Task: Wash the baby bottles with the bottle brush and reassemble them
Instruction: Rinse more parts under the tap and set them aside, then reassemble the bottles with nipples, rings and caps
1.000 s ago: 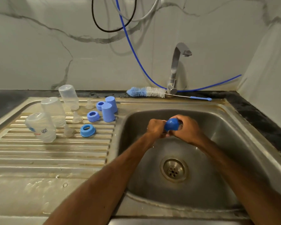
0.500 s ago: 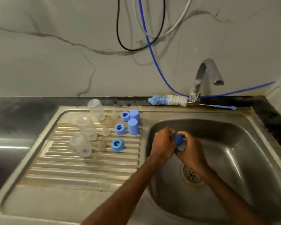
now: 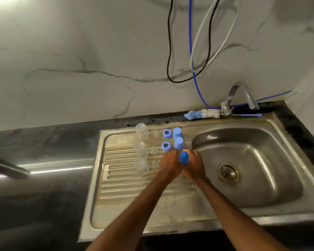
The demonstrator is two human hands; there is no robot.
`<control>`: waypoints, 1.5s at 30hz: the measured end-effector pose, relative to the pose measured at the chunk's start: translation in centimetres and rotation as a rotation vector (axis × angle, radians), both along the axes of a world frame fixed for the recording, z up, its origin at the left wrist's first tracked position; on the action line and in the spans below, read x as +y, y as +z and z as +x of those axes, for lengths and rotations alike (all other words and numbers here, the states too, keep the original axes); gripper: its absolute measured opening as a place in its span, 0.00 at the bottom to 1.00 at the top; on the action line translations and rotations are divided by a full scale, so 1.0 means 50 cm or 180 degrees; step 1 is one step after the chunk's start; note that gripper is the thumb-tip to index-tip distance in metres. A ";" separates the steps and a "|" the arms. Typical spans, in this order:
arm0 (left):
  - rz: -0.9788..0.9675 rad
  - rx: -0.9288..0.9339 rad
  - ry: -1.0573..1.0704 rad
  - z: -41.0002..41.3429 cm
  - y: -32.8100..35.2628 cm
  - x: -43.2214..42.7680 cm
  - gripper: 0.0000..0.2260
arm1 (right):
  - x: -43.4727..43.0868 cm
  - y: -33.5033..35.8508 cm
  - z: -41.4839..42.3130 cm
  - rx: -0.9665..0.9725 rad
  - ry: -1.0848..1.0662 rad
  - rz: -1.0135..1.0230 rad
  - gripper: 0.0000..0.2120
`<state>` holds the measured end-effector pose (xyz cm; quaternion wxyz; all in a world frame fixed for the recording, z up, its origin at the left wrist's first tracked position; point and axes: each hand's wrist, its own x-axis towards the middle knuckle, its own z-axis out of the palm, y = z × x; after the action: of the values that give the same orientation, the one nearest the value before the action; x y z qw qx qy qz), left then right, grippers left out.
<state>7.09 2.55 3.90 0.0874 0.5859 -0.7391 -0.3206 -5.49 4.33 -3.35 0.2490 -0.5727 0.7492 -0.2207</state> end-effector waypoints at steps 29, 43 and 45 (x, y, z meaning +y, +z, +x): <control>-0.0141 -0.0197 -0.0460 0.109 0.120 -0.085 0.11 | 0.050 0.154 0.089 -0.0218 -0.0705 -0.1190 0.15; -0.0823 -0.1146 -0.0716 0.105 0.137 -0.243 0.17 | -0.156 0.206 0.076 0.0338 0.0029 -0.0839 0.11; -0.0969 -0.1552 -0.0848 0.092 0.126 -0.268 0.16 | -0.205 0.207 0.063 0.0809 0.0226 -0.0685 0.15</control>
<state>11.69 -10.87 10.18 -0.0485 0.5237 -0.8481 -0.0650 -2.36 -5.90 6.99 0.0971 -0.6455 0.7259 -0.2165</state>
